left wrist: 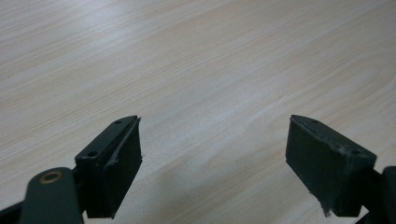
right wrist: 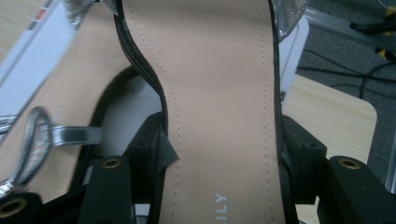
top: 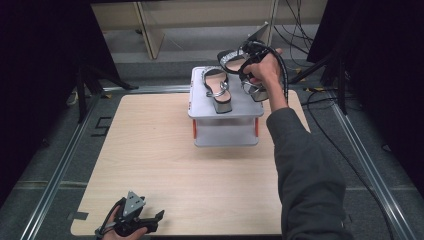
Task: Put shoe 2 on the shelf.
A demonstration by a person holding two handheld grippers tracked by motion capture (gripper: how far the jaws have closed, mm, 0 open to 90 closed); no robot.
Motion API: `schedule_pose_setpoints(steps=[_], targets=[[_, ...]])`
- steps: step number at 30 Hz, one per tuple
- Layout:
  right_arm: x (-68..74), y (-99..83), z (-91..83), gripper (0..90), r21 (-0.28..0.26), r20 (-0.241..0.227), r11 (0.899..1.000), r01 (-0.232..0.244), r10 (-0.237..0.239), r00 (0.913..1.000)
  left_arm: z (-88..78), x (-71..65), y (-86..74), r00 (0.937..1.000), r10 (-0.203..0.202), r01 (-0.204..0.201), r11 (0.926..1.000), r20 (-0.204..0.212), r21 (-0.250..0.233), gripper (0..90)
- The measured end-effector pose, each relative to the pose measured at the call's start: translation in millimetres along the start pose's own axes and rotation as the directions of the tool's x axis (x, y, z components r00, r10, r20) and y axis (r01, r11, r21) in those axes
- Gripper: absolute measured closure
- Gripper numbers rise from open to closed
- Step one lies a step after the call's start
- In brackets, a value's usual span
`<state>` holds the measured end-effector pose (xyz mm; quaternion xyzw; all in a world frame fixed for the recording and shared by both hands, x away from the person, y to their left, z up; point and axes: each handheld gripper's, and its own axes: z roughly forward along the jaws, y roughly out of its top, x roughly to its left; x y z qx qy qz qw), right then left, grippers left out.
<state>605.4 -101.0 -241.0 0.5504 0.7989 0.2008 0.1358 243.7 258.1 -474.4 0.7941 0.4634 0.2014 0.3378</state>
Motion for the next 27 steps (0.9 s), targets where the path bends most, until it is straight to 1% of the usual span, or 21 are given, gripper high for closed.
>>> schedule_pose_setpoints(steps=[1,2,4,6,7,8,9,10,11,12,14,15,17,19,20,22,23,24,25,26,27], targets=[[-1.3,0.6,2.9,42.8,0.001,0.015,1.0,-0.005,0.005,0.9999,-1.7,0.1,0.4,0.9999,0.001,-0.001,1.0,0.015,0.007,17.9],[-3.7,0.6,6.9,42.8,0.004,0.03,1.0,0.001,-0.001,0.9996,-1.3,-0.1,0.3,0.9999,-0.002,0.002,1.0,0.014,0.004,17.9],[-5.3,1.0,13.1,42.7,0.028,0.05,0.999,-0.025,0.023,0.9985,-1.6,0.3,0.6,0.9999,0.006,-0.006,1.0,0.016,0.005,17.9],[-5.1,1.2,19.9,42.7,0.033,0.107,0.999,-0.03,0.026,0.994,-2.1,0.1,0.6,0.9999,0.002,-0.002,1.0,0.015,0.005,17.9],[-6.1,1.2,22.3,42.8,0.041,0.117,0.999,-0.013,0.008,0.9931,-1.8,0.2,0.6,0.9998,0.003,-0.003,1.0,0.018,0.004,17.9],[-5.7,1.0,24.8,42.7,0.057,0.112,0.998,-0.034,0.028,0.9933,-1.5,0.2,0.5,0.9998,0.003,-0.003,1.0,0.018,0.003,17.9],[-7.0,0.7,27.6,42.7,0.061,0.107,0.998,-0.032,0.026,0.9939,-1.5,-0.1,0.4,0.9998,0.003,-0.003,1.0,0.018,0.004,17.9],[-7.4,0.3,30.6,42.7,0.063,0.104,0.996,-0.057,0.05,0.9933,-0.7,-1.5,0.2,0.9997,-0.013,0.014,0.9998,0.022,-0.012,17.9],[-7.5,-0.1,32.8,42.7,0.063,0.115,0.996,-0.063,0.056,0.9918,-0.8,-1.7,0.1,0.9997,-0.015,0.015,0.9998,0.018,-0.01,17.9],[-7.0,-0.4,34.7,42.7,0.068,0.123,0.995,-0.069,0.06,0.9906,-0.7,-0.3,0.2,1.0,0.002,-0.002,1.0,0.007,0.001,17.9],[-7.6,-0.5,39.0,42.7,0.085,0.133,0.995,-0.058,0.046,0.9901,-0.6,-1.4,0.3,0.9997,-0.013,0.013,0.9998,0.023,-0.012,17.9],[-6.7,-0.5,40.3,42.7,0.091,0.136,0.993,-0.074,0.061,0.9889,-0.8,-1.7,0.3,0.9997,-0.015,0.015,0.9998,0.021,-0.011,17.9],[-4.5,-0.9,44.5,42.5,0.088,0.123,0.992,-0.093,0.082,0.9891,-0.7,-0.4,0.2,1.0,0.001,-0.001,1.0,0.006,-0.001,17.9],[-3.0,-0.8,46.1,42.4,0.092,0.12,0.99,-0.107,0.095,0.9881,-0.2,-2.4,0.3,0.9995,-0.024,0.024,0.9995,0.022,-0.018,17.9],[-2.4,-0.6,46.0,42.2,0.09,0.118,0.989,-0.12,0.109,0.987,-0.9,-2.0,0.6,0.9997,-0.017,0.017,0.9999,0.019,-0.001,17.9],[0.5,-0.4,46.3,40.0,0.085,0.116,0.985,-0.152,0.142,0.9831,-0.1,-2.4,0.2,0.9998,-0.015,0.016,0.9998,0.016,-0.015,17.9],[1.6,-0.3,46.4,36.9,0.093,0.087,0.982,-0.163,0.155,0.9841,-0.6,-2.8,0.6,0.9996,-0.019,0.019,0.9997,0.021,-0.012,17.9],[4.0,0.2,44.4,36.5,0.1,0.077,0.976,-0.191,0.184,0.98,-1.4,-2.2,1.0,0.9996,-0.01,0.01,0.9999,0.026,0.002,17.9],[4.2,0.2,43.1,36.4,0.095,0.066,0.976,-0.194,0.189,0.9799,-0.4,-2.2,1.0,0.9996,0.001,-0.001,1.0,0.028,-0.006,17.9],[3.3,-0.1,39.7,35.4,0.088,0.044,0.978,-0.187,0.184,0.982,0.1,-3.0,0.9,0.9996,-0.004,0.004,0.9999,0.029,-0.01,17.9],[4.8,-0.2,38.2,34.2,0.09,0.038,0.974,-0.206,0.203,0.9784,0.9,-3.5,0.2,0.9997,-0.001,0.001,0.9999,0.024,-0.014,17.9]])
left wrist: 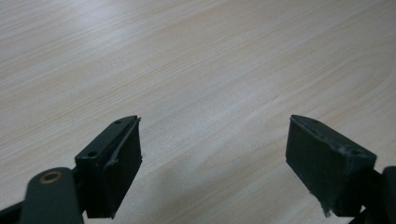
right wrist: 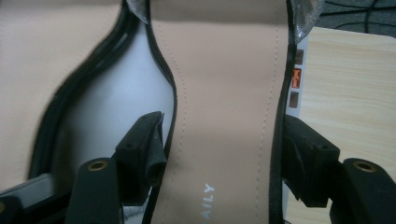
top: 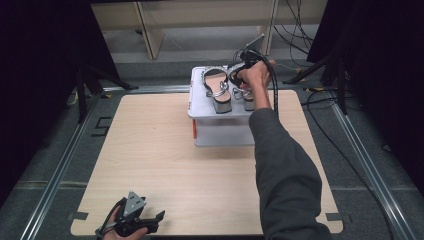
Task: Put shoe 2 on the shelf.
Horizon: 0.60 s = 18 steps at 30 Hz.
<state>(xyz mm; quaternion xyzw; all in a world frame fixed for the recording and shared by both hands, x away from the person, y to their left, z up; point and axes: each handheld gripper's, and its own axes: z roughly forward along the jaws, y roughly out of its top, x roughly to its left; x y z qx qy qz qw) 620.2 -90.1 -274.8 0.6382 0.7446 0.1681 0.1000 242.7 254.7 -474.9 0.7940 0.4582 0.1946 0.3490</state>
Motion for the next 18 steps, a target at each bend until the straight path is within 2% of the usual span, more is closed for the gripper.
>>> schedule_pose_setpoints(steps=[1,2,6,9,11,12,14,15,18], targets=[[0.9,-0.6,-1.8,30.4,0.008,-0.016,1.0,-0.006,0.006,0.9999,-0.4,0.7,0.2,0.9998,0.016,-0.016,0.9997,-0.009,0.019,17.9],[4.5,-1.0,-5.2,25.5,0.033,-0.061,0.999,-0.025,0.027,0.9978,-1.6,0.3,0.8,0.9998,0.016,-0.016,0.9996,0.008,0.024,17.9],[5.5,-2.8,-9.5,23.1,0.049,-0.094,0.998,-0.025,0.03,0.9951,-1.7,0.3,0.7,0.9998,0.018,-0.018,0.9995,0.008,0.026,17.9],[5.1,-3.8,-11.5,21.5,0.089,-0.098,0.995,-0.044,0.052,0.9938,-1.9,0.4,0.8,0.9999,0.012,-0.012,0.9996,0.007,0.025,17.9],[1.7,-4.9,-12.1,22.5,0.088,-0.103,0.996,-0.015,0.024,0.9944,-1.7,0.4,0.7,0.9999,0.014,-0.014,0.9996,0.007,0.026,17.9],[0.6,-5.4,-18.1,23.9,0.093,-0.108,0.995,-0.037,0.047,0.993,-1.1,0.2,0.3,0.9999,0.013,-0.013,0.9997,0.006,0.02,17.9],[-1.5,-5.6,-20.5,24.8,0.08,-0.115,0.997,-0.021,0.03,0.9929,-1.2,0.0,0.5,0.9999,0.012,-0.012,0.9996,0.004,0.026,18.0],[-0.9,-6.0,-25.0,26.4,0.082,-0.122,0.996,-0.033,0.043,0.9916,-1.2,-0.1,0.5,0.9999,0.013,-0.013,0.9996,0.005,0.027,17.9],[-0.7,-7.8,-32.2,26.5,0.083,-0.131,0.997,0.007,0.004,0.9914,-1.7,0.1,0.7,0.9998,0.019,-0.019,0.9993,0.008,0.032,17.9]])
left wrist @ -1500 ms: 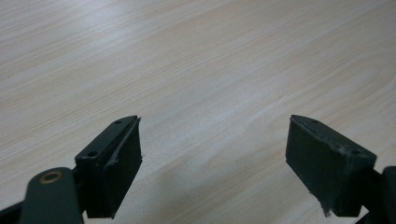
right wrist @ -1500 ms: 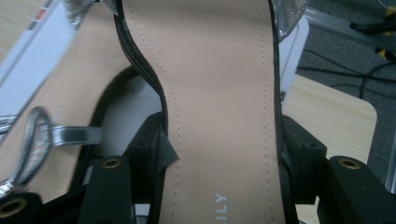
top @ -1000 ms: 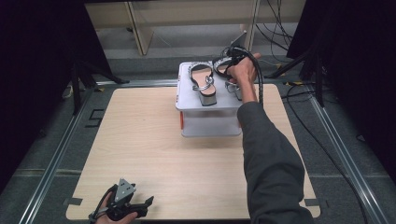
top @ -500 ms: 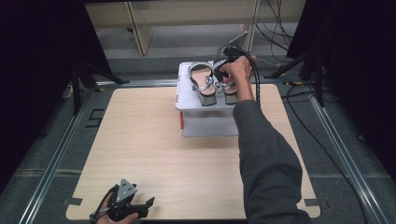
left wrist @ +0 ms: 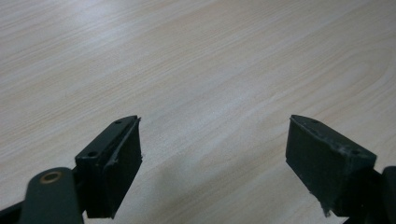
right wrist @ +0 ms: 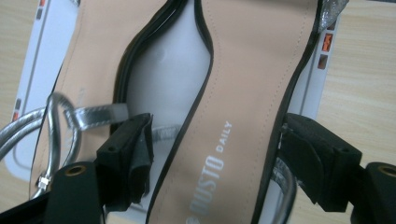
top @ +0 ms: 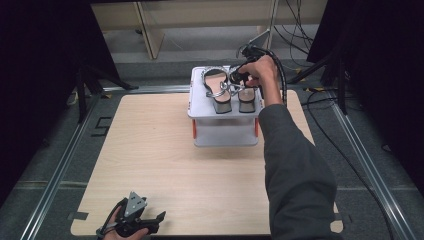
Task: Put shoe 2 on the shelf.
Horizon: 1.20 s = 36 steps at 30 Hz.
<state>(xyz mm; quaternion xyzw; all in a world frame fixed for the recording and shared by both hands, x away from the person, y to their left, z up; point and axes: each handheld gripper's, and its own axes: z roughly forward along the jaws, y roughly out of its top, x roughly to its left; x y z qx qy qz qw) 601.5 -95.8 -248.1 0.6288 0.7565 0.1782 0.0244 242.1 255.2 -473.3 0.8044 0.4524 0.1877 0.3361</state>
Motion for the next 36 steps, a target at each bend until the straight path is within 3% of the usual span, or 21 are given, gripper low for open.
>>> schedule_pose_setpoints(steps=[1,4,5,6,8,10,11,13,14,15,18,19,25,29,32,33,34,36], targets=[[-1.1,-0.5,-1.4,26.6,-0.009,-0.003,1.0,0.019,-0.019,0.9998,0.1,0.0,0.0,1.0,0.0,0.0,1.0,0.0,0.0,18.0],[-1.0,-2.2,-2.6,25.4,-0.009,-0.023,1.0,0.001,-0.001,0.9997,0.9,-0.4,-0.4,1.0,-0.002,0.002,1.0,-0.004,-0.002,18.0],[-1.4,-2.7,-2.6,25.1,-0.015,-0.033,1.0,-0.016,0.015,0.9993,2.1,0.0,-0.5,0.9997,0.001,-0.001,1.0,-0.022,0.007,18.0],[-1.3,-2.7,-4.9,25.1,-0.023,-0.059,0.998,-0.055,0.054,0.9968,2.8,0.2,-0.6,0.9999,0.001,-0.001,1.0,-0.015,-0.001,18.0],[-0.1,-2.7,-5.3,25.0,-0.023,-0.065,0.999,-0.05,0.048,0.9967,0.9,0.9,0.2,0.9999,0.014,-0.014,0.9997,-0.002,0.022,18.0],[1.6,-2.5,-4.7,24.1,-0.017,-0.058,0.999,-0.039,0.038,0.9976,2.3,0.6,-0.3,0.9998,0.01,-0.01,0.9999,-0.016,0.005,18.0],[1.8,-2.6,-4.4,24.1,-0.019,-0.05,0.999,-0.041,0.04,0.9979,1.0,0.5,-0.1,0.9999,0.009,-0.009,0.9999,-0.003,0.006,18.0],[1.9,-2.1,-5.3,24.5,-0.017,-0.051,0.999,-0.045,0.044,0.9977,1.3,1.6,-0.2,0.9996,0.016,-0.015,0.9998,-0.022,0.015,18.0],[1.4,-1.7,-6.1,26.1,-0.025,-0.05,0.999,-0.044,0.043,0.9978,-0.2,1.3,-0.1,0.9999,0.011,-0.011,0.9999,-0.005,0.013,18.0],[0.0,-1.4,-7.8,27.0,-0.042,-0.06,0.998,-0.048,0.045,0.9972,0.7,1.1,-0.4,0.9998,0.007,-0.007,0.9999,-0.019,0.011,18.0],[-3.9,-0.8,-13.4,26.5,-0.069,-0.061,0.997,-0.046,0.042,0.9973,0.3,0.2,-0.4,1.0,-0.007,0.007,1.0,-0.006,-0.002,18.1],[-6.4,-0.7,-16.1,26.4,-0.093,-0.055,0.995,-0.045,0.04,0.9977,1.3,0.7,-0.6,0.9997,-0.001,0.001,1.0,-0.024,0.003,18.0],[-27.0,-3.2,-31.7,25.7,-0.211,-0.076,0.977,-0.04,0.024,0.9968,0.1,1.5,-0.5,0.9998,0.007,-0.007,0.9999,-0.019,0.015,18.0],[-41.3,-13.2,-35.7,25.7,-0.243,-0.105,0.97,-0.016,-0.01,0.9944,2.2,0.6,-1.0,0.9999,-0.009,0.009,1.0,-0.014,0.003,18.1],[-54.3,-23.4,-33.3,25.7,-0.262,-0.123,0.965,0.029,-0.063,0.9904,2.5,1.3,-0.9,0.9998,0.017,-0.016,0.9996,-0.012,0.024,18.1],[-59.9,-27.5,-32.4,25.7,-0.273,-0.137,0.961,0.036,-0.076,0.9876,3.1,-0.5,-1.3,1.0,-0.007,0.007,1.0,-0.003,-0.001,18.1],[-63.8,-30.4,-31.7,25.7,-0.282,-0.142,0.959,0.04,-0.083,0.9863,1.8,0.9,-1.0,0.9999,0.014,-0.014,0.9997,-0.006,0.019,18.1],[-70.2,-36.2,-30.5,25.7,-0.285,-0.161,0.957,0.05,-0.099,0.982,3.2,0.9,-1.3,0.9999,-0.005,0.005,1.0,-0.009,0.004,18.1]])
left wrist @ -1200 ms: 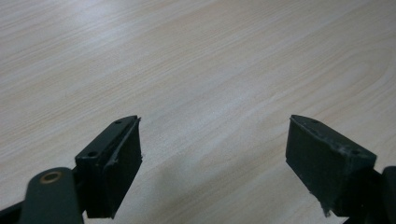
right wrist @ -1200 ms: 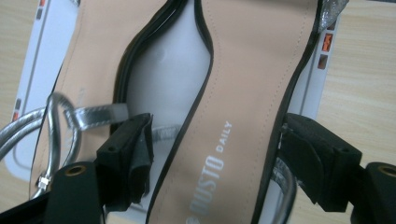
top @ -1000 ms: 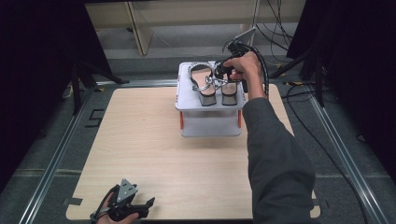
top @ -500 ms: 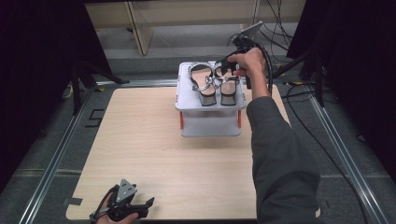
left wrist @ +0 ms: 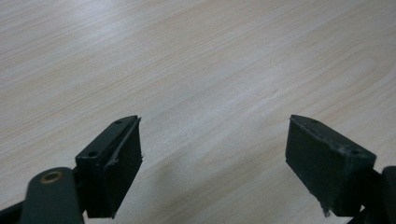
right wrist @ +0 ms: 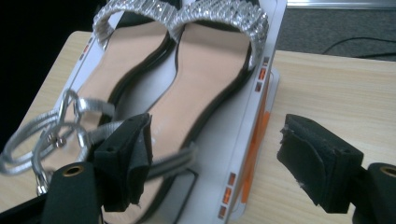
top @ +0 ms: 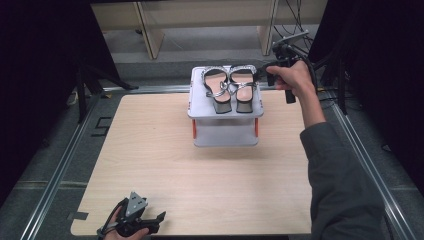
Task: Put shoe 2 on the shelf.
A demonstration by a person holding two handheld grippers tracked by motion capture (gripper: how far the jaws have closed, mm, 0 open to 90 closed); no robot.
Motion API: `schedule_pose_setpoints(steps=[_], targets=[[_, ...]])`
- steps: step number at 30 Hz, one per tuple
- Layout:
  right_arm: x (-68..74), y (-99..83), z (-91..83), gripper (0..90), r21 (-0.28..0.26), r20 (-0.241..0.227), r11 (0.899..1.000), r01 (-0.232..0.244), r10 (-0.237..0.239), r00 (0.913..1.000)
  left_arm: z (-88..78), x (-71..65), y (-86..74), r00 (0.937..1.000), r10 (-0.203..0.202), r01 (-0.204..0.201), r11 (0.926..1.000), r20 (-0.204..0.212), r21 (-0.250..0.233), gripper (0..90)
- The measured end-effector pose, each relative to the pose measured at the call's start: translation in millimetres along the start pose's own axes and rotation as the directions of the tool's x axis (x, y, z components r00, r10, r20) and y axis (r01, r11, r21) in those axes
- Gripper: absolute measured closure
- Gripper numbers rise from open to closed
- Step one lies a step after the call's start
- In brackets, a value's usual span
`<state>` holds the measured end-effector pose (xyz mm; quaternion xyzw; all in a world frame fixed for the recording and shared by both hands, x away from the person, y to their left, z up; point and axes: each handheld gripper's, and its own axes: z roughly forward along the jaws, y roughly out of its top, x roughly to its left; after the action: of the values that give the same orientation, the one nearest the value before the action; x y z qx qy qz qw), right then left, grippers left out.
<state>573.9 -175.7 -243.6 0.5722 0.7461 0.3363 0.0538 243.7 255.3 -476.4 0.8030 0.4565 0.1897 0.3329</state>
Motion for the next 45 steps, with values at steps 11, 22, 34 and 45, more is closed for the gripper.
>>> schedule_pose_setpoints(steps=[11,22,34,45], targets=[[-23.9,-41.7,-18.2,25.0,-0.067,-0.086,0.996,0.053,-0.059,0.9946,0.3,0.1,-1.1,0.9998,-0.009,0.009,0.9999,-0.017,0.01,18.0],[-27.1,-85.9,-35.7,24.7,-0.086,-0.048,0.984,0.157,-0.161,0.9857,0.7,0.9,-0.8,0.9996,-0.011,0.011,0.9999,-0.028,0.006,18.0],[-22.1,-153.0,-29.7,24.0,-0.082,-0.05,0.975,0.206,-0.21,0.9764,2.1,0.3,-1.5,0.9992,-0.04,0.039,0.9992,-0.011,-0.01,16.7],[-17.7,-211.6,-14.1,22.4,-0.13,-0.05,0.947,0.294,-0.303,0.9518,0.3,3.9,-2.1,0.999,-0.036,0.036,0.9993,-0.026,0.007,15.9]])
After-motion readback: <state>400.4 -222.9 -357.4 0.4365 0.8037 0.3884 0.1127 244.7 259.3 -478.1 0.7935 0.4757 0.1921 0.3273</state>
